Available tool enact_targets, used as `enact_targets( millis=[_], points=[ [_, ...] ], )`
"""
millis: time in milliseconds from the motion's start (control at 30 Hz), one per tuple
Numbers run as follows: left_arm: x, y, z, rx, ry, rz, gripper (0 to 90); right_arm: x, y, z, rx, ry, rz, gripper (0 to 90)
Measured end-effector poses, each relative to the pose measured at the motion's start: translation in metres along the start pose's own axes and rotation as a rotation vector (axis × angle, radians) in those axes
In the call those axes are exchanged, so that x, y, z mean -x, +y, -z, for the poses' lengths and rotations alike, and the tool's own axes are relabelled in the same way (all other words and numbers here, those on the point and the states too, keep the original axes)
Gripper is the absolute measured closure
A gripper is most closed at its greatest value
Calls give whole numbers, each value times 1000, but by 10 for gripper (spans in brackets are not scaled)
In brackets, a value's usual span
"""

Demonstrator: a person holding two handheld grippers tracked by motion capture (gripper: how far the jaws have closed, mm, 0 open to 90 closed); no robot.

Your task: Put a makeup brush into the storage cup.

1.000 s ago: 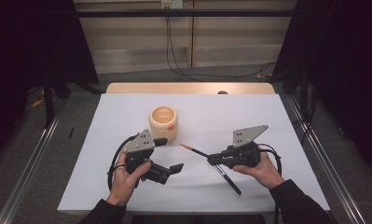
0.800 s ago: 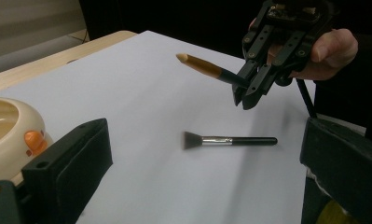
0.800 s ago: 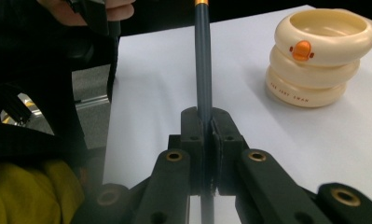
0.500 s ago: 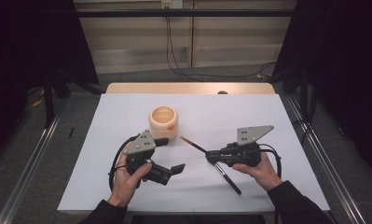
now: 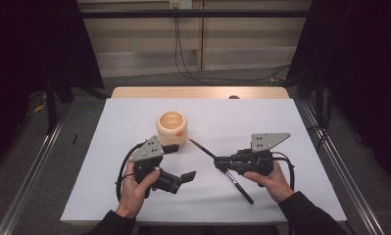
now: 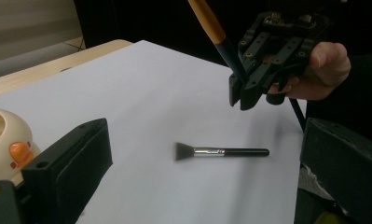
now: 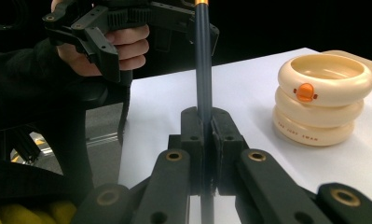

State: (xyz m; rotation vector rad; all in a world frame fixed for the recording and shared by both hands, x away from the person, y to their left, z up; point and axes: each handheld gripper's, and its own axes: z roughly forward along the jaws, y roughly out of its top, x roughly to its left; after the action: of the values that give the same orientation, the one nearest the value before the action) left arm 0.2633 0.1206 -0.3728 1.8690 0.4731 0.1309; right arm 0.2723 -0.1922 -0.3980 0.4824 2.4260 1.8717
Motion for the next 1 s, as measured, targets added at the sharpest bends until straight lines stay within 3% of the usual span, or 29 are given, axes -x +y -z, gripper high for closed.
enact_targets(
  millis=[133,500,567,667,700,833,867,900,967,1000],
  points=[
    [1,1,0,18,13,6,22,-2,0,-2,3,3,4,850],
    [7,8,-7,47,108,-16,38,-1,0,-2,13,3,-1,850],
    [8,10,-10,61,68,-15,39,-1,0,-3,12,1,-2,850],
    [11,14,-13,62,84,-33,42,-1,-1,-3,13,-2,-6,850],
    [11,15,-14,81,70,-27,43,0,-1,-3,14,-2,-8,850],
    [12,21,-19,81,65,-33,59,1,0,-2,21,-8,-5,850],
    [14,22,-21,84,79,-25,60,1,0,-2,22,-9,-6,850],
    [14,22,-23,90,62,-14,74,2,0,-1,23,-12,-6,850],
    [15,24,-26,70,72,-19,99,2,0,0,24,-15,-7,850],
    [16,25,-28,81,51,-10,99,2,0,0,24,-18,-7,850]
  ],
)
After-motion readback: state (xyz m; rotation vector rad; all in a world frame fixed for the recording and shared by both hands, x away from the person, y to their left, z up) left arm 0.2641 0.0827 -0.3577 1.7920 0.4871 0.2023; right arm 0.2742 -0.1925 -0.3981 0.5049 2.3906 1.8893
